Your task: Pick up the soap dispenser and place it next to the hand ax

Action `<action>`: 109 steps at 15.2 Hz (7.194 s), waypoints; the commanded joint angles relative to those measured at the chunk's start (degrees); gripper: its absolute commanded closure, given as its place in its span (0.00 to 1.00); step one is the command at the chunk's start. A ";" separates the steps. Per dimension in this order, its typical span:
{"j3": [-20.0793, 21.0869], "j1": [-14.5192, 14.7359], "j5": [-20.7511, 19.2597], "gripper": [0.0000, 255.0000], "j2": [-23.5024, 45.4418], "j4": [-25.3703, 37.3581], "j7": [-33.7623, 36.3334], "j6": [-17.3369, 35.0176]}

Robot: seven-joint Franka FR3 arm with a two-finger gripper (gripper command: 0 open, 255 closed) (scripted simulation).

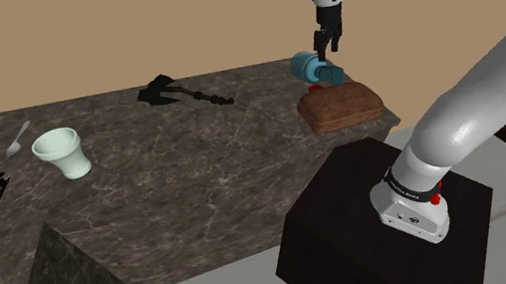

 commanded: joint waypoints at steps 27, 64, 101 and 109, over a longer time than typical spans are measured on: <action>-4.47 -3.16 5.09 1.00 17.52 4.50 -7.34 10.58; -4.10 -2.59 3.31 1.00 10.87 22.14 -7.15 -13.38; 10.95 12.39 11.49 1.00 18.29 38.69 22.54 -22.88; 11.00 12.48 11.40 1.00 17.46 31.42 22.29 -16.45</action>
